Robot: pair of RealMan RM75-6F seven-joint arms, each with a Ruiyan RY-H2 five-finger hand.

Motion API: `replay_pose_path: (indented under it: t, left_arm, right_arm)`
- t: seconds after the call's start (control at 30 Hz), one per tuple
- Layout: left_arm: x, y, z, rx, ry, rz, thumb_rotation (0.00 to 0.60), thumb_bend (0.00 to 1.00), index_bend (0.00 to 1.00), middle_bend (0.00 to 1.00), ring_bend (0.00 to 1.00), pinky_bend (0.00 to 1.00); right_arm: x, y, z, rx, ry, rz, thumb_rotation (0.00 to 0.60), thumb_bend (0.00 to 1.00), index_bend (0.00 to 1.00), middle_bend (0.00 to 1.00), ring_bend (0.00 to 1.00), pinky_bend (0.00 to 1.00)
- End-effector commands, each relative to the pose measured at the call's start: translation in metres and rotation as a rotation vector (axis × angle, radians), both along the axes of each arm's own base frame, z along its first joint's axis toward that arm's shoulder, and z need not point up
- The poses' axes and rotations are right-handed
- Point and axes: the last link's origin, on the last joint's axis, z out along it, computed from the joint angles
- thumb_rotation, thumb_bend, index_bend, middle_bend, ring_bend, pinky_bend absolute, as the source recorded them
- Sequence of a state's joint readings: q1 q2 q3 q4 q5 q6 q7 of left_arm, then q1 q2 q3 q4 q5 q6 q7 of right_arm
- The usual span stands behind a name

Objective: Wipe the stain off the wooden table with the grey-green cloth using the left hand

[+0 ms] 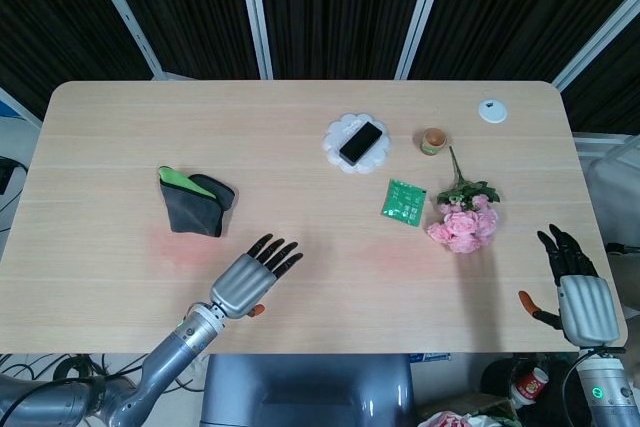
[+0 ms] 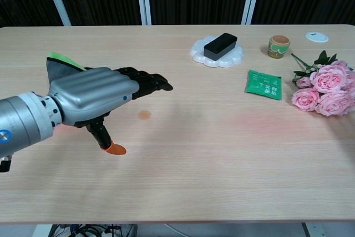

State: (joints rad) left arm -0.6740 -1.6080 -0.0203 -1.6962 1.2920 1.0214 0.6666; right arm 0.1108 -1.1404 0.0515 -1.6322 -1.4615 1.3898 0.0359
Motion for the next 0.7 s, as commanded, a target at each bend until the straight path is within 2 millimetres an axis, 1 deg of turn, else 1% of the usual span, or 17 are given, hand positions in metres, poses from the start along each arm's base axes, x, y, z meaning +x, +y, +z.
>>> replay_pose_path:
  t: [0.03, 0.43, 0.57, 0.7]
  left_arm:
    - [-0.001, 0.000, -0.001, 0.000, 0.006, 0.001, 0.600, 0.01, 0.00, 0.00, 0.00, 0.04]
    - [0.000, 0.005, -0.003, 0.004, 0.011, 0.007, 0.600, 0.01, 0.00, 0.00, 0.00, 0.04]
    - [-0.003, 0.010, -0.002, 0.019, 0.024, 0.010, 0.600, 0.01, 0.00, 0.00, 0.00, 0.04]
    - [-0.008, 0.021, 0.001, 0.042, 0.042, 0.017, 0.600, 0.01, 0.00, 0.00, 0.00, 0.04]
  right_arm:
    - [0.000, 0.000, 0.000, 0.001, 0.000, 0.000, 0.600, 0.18, 0.00, 0.00, 0.00, 0.19]
    - [0.000, 0.000, 0.000, 0.002, -0.002, -0.001, 0.600, 0.18, 0.00, 0.00, 0.00, 0.19]
    - [0.000, 0.000, 0.000, 0.003, -0.002, -0.001, 0.600, 0.19, 0.00, 0.00, 0.00, 0.19]
    - [0.000, 0.000, -0.001, 0.004, -0.002, -0.001, 0.600, 0.19, 0.00, 0.00, 0.00, 0.19]
